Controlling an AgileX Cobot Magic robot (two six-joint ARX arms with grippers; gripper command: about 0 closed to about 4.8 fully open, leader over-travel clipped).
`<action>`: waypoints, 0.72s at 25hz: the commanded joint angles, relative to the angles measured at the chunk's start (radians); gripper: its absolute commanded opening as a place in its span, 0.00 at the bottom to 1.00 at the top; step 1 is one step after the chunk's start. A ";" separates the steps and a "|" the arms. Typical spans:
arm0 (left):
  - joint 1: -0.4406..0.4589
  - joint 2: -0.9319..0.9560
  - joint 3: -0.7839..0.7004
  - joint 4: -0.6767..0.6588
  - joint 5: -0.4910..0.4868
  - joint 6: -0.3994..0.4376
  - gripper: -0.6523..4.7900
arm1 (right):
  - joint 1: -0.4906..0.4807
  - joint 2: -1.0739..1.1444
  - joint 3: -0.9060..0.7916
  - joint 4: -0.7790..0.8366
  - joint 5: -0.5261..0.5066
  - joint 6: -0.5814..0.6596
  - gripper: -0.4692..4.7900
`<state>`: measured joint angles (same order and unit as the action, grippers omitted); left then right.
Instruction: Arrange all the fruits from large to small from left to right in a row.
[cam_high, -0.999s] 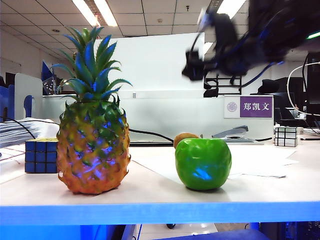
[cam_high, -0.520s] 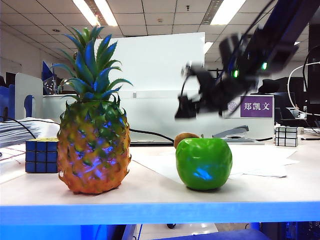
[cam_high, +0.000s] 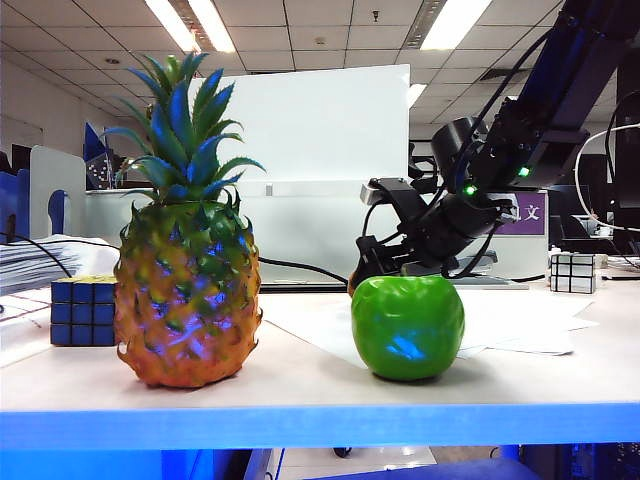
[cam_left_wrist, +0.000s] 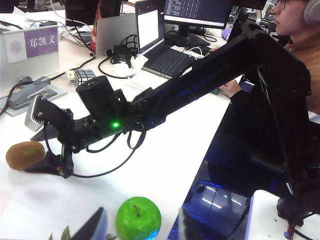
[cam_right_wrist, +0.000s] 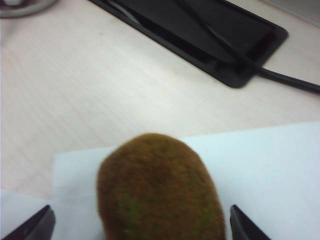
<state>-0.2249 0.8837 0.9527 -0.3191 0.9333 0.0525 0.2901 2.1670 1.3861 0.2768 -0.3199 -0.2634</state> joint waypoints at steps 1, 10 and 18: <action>0.000 -0.002 0.005 0.019 0.005 0.003 0.47 | 0.002 -0.002 0.003 0.016 -0.023 -0.003 0.28; 0.000 -0.002 0.005 0.021 0.005 0.000 0.47 | 0.003 -0.013 0.005 0.006 -0.019 0.011 0.08; 0.000 -0.002 0.005 0.035 -0.017 0.026 0.47 | -0.016 -0.333 -0.027 -0.096 0.034 0.050 0.08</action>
<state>-0.2249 0.8837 0.9527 -0.3099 0.9150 0.0692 0.2829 1.8732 1.3705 0.1951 -0.2901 -0.2283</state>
